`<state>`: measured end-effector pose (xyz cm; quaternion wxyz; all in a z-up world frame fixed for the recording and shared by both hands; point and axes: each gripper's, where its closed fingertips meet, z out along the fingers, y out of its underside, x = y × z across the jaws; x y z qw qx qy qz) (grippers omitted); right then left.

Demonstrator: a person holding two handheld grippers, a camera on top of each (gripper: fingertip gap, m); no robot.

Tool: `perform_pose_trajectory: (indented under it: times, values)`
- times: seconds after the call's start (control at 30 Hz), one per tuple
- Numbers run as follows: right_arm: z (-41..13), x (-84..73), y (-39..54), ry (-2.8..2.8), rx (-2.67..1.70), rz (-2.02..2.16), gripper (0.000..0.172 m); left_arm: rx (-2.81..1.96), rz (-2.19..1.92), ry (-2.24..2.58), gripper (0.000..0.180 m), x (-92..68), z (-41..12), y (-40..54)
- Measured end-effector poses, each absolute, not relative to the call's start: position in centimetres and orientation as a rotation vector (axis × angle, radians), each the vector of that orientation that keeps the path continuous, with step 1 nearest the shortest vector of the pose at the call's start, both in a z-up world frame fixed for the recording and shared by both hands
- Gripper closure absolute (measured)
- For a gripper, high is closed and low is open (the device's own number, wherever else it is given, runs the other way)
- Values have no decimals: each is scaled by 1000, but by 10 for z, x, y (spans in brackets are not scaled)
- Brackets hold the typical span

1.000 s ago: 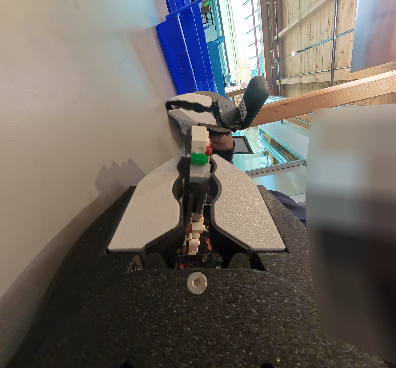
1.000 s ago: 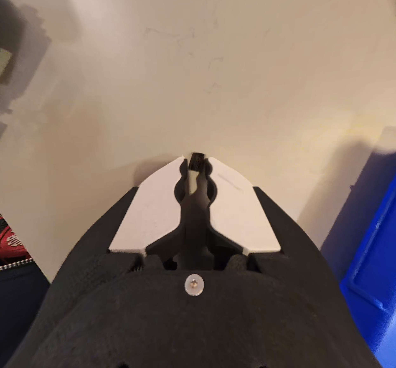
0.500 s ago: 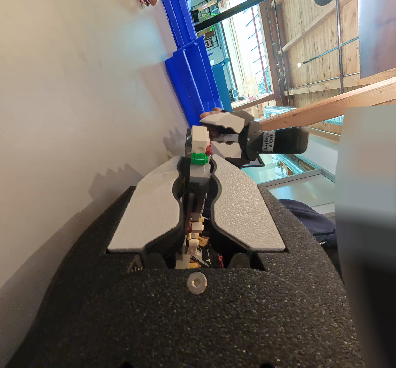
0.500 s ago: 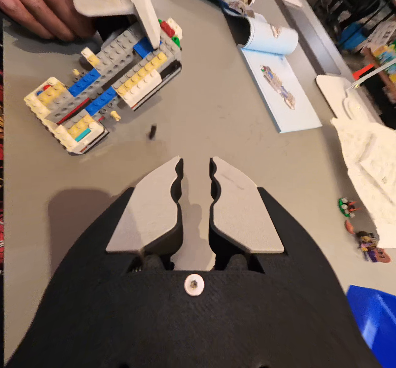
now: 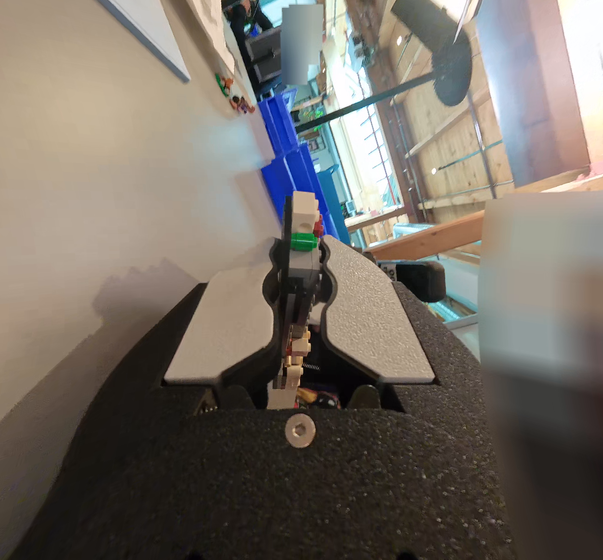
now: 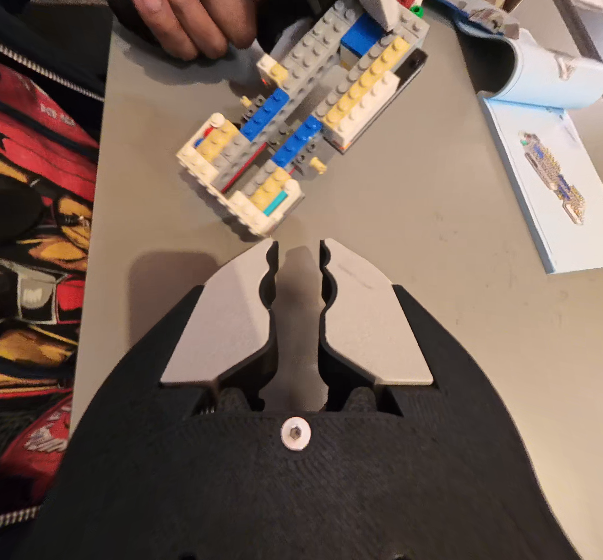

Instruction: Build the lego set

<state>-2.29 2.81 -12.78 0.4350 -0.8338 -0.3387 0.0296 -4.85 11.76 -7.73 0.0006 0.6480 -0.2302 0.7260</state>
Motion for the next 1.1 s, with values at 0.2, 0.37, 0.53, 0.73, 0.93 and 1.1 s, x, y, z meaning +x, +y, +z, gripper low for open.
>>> perform_pose_trajectory:
  times: [0.2,0.37,0.53,0.73,0.93,1.1]
  values:
    - [-100,-31,41,-670,-2052,35,152,2083,2454,-551,160,-43,-63,161]
    - [-110,-79,41,-957,-2006,165,156,2241,2422,-529,160,-49,-71,196]
    - [-146,-103,58,-1015,-2212,317,143,2362,2412,-548,160,-59,-75,219]
    - [-152,-119,58,-1023,-2301,408,138,2337,2449,-523,160,-66,-76,225]
    - [-147,-136,32,-1092,-2309,546,139,2261,2466,-586,160,-64,-71,217]
    - [-145,-131,48,-1219,-2176,423,139,2245,2454,-642,160,-62,-71,211]
